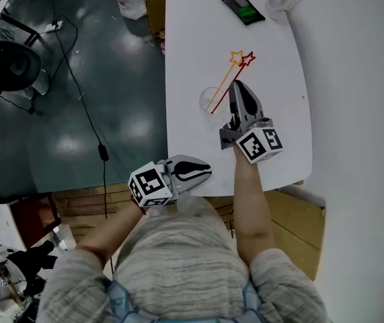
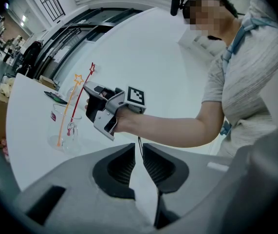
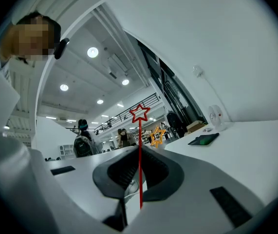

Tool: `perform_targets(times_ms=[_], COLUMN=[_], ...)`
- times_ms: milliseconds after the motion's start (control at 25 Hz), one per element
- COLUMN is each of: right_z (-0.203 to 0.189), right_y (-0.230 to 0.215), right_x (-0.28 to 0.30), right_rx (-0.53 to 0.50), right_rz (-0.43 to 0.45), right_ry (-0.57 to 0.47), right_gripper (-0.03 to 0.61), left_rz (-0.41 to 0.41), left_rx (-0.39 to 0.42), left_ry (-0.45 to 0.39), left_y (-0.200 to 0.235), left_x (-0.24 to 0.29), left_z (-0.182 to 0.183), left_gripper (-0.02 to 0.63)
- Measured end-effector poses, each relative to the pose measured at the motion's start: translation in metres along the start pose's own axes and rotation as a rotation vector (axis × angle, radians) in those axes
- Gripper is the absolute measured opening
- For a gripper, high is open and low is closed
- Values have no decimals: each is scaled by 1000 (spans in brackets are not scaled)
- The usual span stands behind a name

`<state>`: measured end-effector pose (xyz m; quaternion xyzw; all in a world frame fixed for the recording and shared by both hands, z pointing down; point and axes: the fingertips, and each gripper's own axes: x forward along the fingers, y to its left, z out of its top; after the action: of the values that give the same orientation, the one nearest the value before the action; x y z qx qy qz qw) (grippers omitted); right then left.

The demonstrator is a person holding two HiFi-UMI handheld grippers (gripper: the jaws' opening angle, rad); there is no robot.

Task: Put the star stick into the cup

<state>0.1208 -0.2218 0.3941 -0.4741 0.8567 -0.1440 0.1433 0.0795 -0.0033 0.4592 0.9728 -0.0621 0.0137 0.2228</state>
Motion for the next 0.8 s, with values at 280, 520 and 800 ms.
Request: perform_targets(times_ms=[280,520,800], right_z=[-33,-34,-49], right_y=[-4,-5,2], right_x=[-8,-10,-14], right_rx=[-80,-74,-96], right_rz=[-34,-40,-41], right_ry=[132,141,195], right_gripper=[17,17,9], left_rz=[-4,-4,1], left_rx=[5,10,17], left_ry=[1,-2,-9], left_y=[-1,-3,-5], left_x=[3,2,-2], left_z=[0,0,3], left_gripper=[58,58,58])
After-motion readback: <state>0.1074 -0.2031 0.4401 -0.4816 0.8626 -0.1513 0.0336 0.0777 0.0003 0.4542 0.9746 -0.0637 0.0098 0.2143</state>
